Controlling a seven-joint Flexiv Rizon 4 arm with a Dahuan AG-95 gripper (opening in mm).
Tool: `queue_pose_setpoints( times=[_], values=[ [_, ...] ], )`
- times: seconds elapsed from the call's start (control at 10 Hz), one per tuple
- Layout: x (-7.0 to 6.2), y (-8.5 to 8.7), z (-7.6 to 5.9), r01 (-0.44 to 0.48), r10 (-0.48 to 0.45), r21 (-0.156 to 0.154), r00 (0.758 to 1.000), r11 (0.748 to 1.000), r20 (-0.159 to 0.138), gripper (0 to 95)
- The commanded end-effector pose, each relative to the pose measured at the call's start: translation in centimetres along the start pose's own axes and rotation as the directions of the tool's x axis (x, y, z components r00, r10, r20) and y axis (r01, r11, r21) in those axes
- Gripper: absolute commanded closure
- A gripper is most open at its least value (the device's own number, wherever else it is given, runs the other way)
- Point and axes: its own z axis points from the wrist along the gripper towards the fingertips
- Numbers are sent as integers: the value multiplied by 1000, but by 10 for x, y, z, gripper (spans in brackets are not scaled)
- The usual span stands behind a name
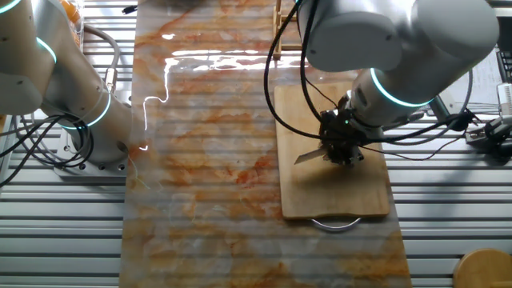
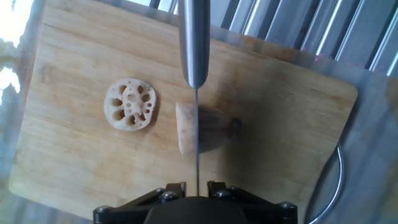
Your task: Slice the lotus root
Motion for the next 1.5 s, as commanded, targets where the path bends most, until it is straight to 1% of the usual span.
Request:
queue_pose_setpoints(
  times=[0.1,0.4,0.5,0.6,0.8,1.1,1.2,1.3,1.4,1.5],
  values=[
    [-2,0,-3,-25,25,8,1000,1000,19,760],
    [-13,-3,-10,-29,29,8,999,1000,20,760],
    [-15,-2,-8,-30,30,8,1000,1000,7,760],
    [-13,0,0,-43,43,4,999,999,2,950],
    [-14,-1,0,-43,43,5,999,999,15,950],
    [-20,-2,-4,-43,43,6,999,999,33,950],
    [-20,-2,-4,-39,38,10,998,999,47,760],
    [-20,-2,-5,-38,37,11,998,999,50,760],
    [-21,-2,-5,-40,39,10,998,999,47,760],
    [-25,-2,-7,-45,44,9,998,999,41,760]
  ],
)
